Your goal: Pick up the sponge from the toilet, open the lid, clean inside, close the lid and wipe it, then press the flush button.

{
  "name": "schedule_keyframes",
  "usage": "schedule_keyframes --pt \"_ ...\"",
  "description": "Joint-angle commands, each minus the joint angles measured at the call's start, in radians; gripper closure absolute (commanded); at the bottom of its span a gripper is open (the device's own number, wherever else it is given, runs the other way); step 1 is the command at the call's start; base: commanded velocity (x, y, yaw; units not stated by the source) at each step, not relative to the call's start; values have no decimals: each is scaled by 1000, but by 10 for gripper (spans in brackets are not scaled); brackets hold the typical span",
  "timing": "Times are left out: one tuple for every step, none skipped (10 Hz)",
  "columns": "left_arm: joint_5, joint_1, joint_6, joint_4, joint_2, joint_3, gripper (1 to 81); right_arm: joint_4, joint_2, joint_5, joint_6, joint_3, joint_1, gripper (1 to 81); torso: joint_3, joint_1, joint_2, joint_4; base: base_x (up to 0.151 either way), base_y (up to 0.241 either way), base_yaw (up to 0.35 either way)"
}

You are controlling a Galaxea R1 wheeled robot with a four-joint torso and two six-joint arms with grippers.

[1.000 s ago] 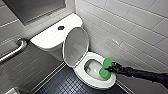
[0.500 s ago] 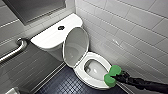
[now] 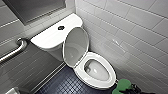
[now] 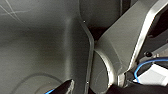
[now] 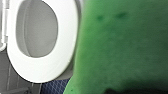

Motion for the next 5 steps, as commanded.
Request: schedule_keyframes --pt "88 31 11 2 2 20 10 -3 -144 -4 -2 137 -22 811 0 0 0 0 0 0 0" --pt "88 29 12 3 3 20 10 -9 -169 -5 -6 163 -32 811 0 0 0 0 0 0 0" --pt "88 28 12 3 5 21 10 -14 -191 -11 -8 196 -23 811 0 0 0 0 0 0 0" --pt "88 26 12 3 5 20 10 -20 -221 -13 -8 248 17 811 0 0 0 0 0 0 0" --pt "85 26 12 3 6 18 10 -23 -235 -34 -8 297 82 811 0 0 0 0 0 0 0"
